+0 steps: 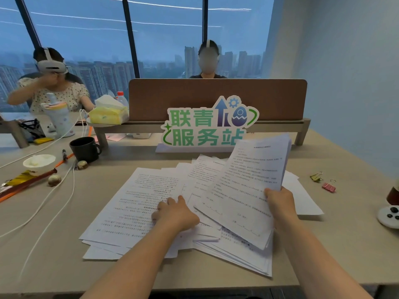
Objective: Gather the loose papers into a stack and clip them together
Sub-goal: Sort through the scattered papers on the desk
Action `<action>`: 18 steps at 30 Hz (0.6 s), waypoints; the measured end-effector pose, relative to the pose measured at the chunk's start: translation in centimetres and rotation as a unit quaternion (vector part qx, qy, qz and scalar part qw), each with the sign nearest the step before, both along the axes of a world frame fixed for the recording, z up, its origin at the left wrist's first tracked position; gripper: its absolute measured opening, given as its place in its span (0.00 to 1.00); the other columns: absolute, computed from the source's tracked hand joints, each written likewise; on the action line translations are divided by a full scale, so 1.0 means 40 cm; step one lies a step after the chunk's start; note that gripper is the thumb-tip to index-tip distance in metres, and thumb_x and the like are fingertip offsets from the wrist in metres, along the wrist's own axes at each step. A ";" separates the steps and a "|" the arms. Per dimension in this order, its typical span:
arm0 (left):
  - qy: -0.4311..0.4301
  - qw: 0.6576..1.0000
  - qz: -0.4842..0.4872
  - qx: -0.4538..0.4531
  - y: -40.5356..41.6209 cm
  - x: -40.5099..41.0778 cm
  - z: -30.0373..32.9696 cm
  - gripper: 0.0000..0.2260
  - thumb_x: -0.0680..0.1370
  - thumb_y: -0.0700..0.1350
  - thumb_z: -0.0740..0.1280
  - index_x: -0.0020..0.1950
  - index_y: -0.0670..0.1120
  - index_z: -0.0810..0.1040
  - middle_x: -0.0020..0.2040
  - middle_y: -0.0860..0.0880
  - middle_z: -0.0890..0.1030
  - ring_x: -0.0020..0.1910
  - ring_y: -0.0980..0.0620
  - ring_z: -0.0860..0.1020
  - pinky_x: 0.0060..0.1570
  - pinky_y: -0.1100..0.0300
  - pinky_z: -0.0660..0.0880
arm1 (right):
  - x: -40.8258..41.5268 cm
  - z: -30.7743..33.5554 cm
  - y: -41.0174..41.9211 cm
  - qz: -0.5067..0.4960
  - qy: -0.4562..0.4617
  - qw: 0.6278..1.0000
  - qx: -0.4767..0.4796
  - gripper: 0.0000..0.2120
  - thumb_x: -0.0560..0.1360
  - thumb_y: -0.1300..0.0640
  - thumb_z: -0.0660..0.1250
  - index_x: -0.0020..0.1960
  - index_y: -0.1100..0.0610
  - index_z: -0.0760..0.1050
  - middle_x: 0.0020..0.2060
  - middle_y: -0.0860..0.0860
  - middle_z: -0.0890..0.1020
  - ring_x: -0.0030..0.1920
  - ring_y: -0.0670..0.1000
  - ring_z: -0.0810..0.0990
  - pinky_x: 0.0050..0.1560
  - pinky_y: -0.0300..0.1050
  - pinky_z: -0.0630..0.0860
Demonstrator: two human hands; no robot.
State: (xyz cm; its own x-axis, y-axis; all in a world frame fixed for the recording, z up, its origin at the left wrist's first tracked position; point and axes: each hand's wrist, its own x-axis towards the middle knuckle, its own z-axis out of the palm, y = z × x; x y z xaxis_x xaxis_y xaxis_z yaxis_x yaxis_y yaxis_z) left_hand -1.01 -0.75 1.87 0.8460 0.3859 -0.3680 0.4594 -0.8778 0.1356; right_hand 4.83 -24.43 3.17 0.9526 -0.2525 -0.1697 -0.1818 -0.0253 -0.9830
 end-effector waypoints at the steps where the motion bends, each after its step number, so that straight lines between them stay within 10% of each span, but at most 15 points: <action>1: 0.001 1.000 -0.001 0.001 0.001 0.000 -0.001 0.39 0.74 0.57 0.59 0.81 0.50 0.47 0.80 0.42 0.53 0.76 0.35 0.53 0.70 0.37 0.59 | 0.000 -0.001 0.001 0.000 0.001 1.000 0.000 0.09 0.80 0.63 0.59 0.57 0.56 0.72 0.50 0.56 0.79 0.41 0.54 0.79 0.44 0.52 0.77; 10: -0.032 0.997 -0.012 0.073 0.031 -0.001 -0.006 0.30 0.77 0.49 0.61 0.78 0.45 0.56 0.74 0.44 0.64 0.72 0.42 0.62 0.65 0.47 0.67 | -0.003 0.001 0.017 0.010 0.010 1.000 -0.001 0.10 0.79 0.63 0.59 0.58 0.56 0.73 0.51 0.56 0.81 0.44 0.56 0.81 0.47 0.54 0.80; 18: -0.164 0.985 0.034 0.038 0.103 0.004 0.050 0.11 0.78 0.39 0.62 0.59 0.42 0.76 0.56 0.45 0.80 0.49 0.45 0.78 0.43 0.57 0.71 | -0.009 0.011 0.023 0.039 0.020 0.999 0.010 0.10 0.79 0.65 0.59 0.57 0.57 0.73 0.49 0.57 0.81 0.43 0.56 0.81 0.44 0.53 0.78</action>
State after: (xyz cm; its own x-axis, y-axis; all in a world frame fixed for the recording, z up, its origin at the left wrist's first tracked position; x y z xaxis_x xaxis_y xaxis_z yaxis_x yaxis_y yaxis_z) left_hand -0.85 3.36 3.86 0.8857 0.4619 -0.0463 0.4600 -0.8598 0.2216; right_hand 4.48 -23.50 3.61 0.9616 -0.1750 -0.2112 -0.2182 -0.0216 -0.9757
